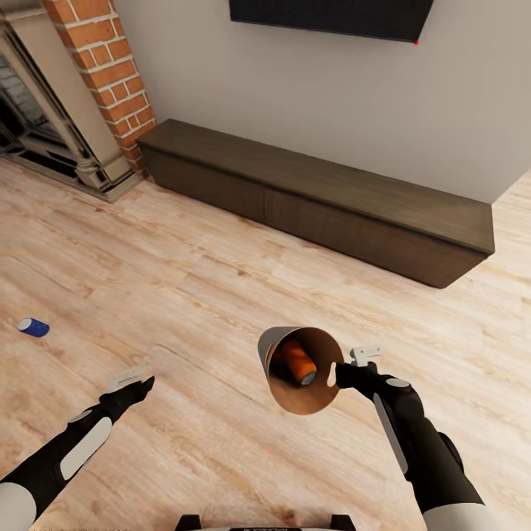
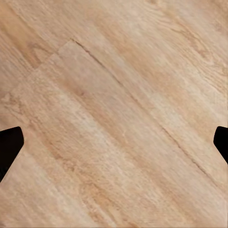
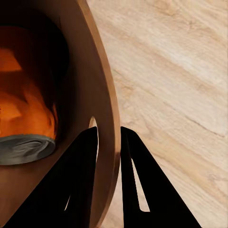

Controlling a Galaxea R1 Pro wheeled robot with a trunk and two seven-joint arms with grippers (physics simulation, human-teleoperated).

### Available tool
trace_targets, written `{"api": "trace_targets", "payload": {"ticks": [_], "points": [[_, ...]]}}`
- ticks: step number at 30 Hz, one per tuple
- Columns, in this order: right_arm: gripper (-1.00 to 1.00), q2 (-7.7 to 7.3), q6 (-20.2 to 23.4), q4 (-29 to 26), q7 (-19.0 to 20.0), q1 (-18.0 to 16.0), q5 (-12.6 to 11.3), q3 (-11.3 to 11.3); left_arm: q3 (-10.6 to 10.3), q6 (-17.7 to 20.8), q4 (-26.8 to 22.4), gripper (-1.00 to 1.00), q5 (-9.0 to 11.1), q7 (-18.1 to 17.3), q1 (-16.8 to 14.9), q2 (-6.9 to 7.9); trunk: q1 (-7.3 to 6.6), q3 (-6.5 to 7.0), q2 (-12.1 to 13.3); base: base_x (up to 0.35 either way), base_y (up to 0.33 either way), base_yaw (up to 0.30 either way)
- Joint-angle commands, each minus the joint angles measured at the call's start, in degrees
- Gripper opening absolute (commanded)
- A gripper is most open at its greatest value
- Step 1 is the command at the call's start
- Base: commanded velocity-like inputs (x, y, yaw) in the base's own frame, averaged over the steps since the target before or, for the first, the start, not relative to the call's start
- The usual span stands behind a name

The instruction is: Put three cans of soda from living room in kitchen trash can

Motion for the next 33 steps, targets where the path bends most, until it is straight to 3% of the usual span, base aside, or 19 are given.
{"api": "trace_targets", "payload": {"ticks": [1, 6, 11, 13, 15, 16, 24, 26, 33], "points": [[-1.0, -0.15, 0.1, -0.06, 0.53, -0.01, -1.01, -0.06, 0.01, 0.03, -0.01, 1.0, 0.06, -0.33, 0.04, 0.67, 0.0, 0.08, 0.0, 0.0, 0.0, 0.148], [-1.0, -1.44, -0.99, -0.08, 2.07, 0.16, -0.75, -0.36, 0.04, 0.08, 0.01, 1.0, 0.07, -3.44, 0.42, 1.73, 0.0, 0.47, 0.0, 0.0, 0.0, 0.149], [-1.0, -5.61, -4.19, 0.01, 6.78, 2.76, -0.55, -0.56, 0.05, 0.14, 0.02, 1.0, -0.16, -5.02, 0.67, 2.12, 0.0, 0.86, 0.0, 0.0, 0.0, 0.16], [-1.0, -6.59, -4.97, 0.05, 7.76, 4.35, -0.43, -0.58, 0.05, 0.16, 0.04, 1.0, -0.23, -5.79, 0.69, 2.16, 0.0, 1.01, 0.0, 0.0, 0.0, 0.166], [-1.0, -7.0, -5.98, 0.1, 8.01, 5.23, -0.38, -0.59, 0.05, 0.23, 0.05, 1.0, -0.23, -6.55, 0.7, 2.17, 0.0, 1.16, 0.0, 0.0, 0.0, 0.167], [-1.0, -7.53, -8.91, 0.19, 8.39, 7.15, -0.25, -0.58, 0.05, 0.45, 0.05, 1.0, -0.21, -8.05, 0.71, 2.18, 0.0, 1.24, 0.0, 0.0, 0.0, 0.167], [-1.0, -8.4, -12.7, 0.13, 10.36, 10.09, -0.25, -0.78, -0.07, 0.6, 0.19, 1.0, -0.28, -11.76, 0.73, 2.19, 0.0, 1.85, 0.0, 0.0, 0.0, 0.167], [-1.0, -10.29, -16.36, 0.42, 10.8, 11.76, -0.64, -0.84, -0.05, 0.37, 2.1, 1.0, -0.32, -14.32, 1.57, 2.21, 0.0, 2.01, 0.0, 0.0, 0.0, 0.168], [-1.0, -11.63, -19.23, 0.98, 10.97, 13.42, -0.91, -0.93, -0.01, 0.04, 4.21, 1.0, -0.39, -21.98, 3.77, 3.31, 0.0, 2.54, 0.0, 0.0, 0.0, 0.167]]}}
